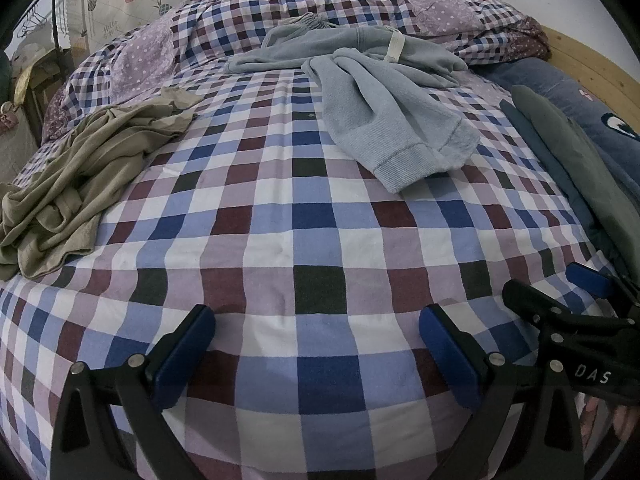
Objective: Fold clothes
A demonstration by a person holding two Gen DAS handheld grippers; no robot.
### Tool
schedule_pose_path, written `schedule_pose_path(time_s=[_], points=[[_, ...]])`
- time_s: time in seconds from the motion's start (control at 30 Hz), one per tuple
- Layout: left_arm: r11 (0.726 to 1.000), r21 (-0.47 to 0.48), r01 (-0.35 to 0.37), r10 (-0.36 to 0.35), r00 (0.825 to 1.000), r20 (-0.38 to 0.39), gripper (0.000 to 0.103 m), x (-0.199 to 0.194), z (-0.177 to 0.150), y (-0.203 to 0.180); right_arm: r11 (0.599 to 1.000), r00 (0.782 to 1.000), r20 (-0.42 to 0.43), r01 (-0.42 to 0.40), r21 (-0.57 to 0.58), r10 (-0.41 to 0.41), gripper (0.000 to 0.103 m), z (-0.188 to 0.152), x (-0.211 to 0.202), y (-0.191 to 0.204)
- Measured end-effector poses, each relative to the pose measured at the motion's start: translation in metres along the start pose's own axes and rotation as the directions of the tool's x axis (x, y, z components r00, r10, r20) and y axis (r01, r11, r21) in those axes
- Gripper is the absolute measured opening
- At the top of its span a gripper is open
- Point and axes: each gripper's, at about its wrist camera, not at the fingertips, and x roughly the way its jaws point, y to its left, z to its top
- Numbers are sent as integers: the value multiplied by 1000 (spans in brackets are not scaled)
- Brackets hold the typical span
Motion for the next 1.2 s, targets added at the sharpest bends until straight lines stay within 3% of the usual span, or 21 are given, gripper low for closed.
schedule_pose_path(time_s=[0.7,0.93,1.2], points=[[998,-48,44,-43,998,36,103,-20,5,25,991,991,69,-121,54,117,103,3,-17,0],[989,-145,6,4,998,66,103,-31,10,76,985,985,65,-162,64,158,103,4,-16,4],[956,-293,-23,53,994,94,103,-44,8,163,974,973,80,-221,52,217,103,6,-17,19]])
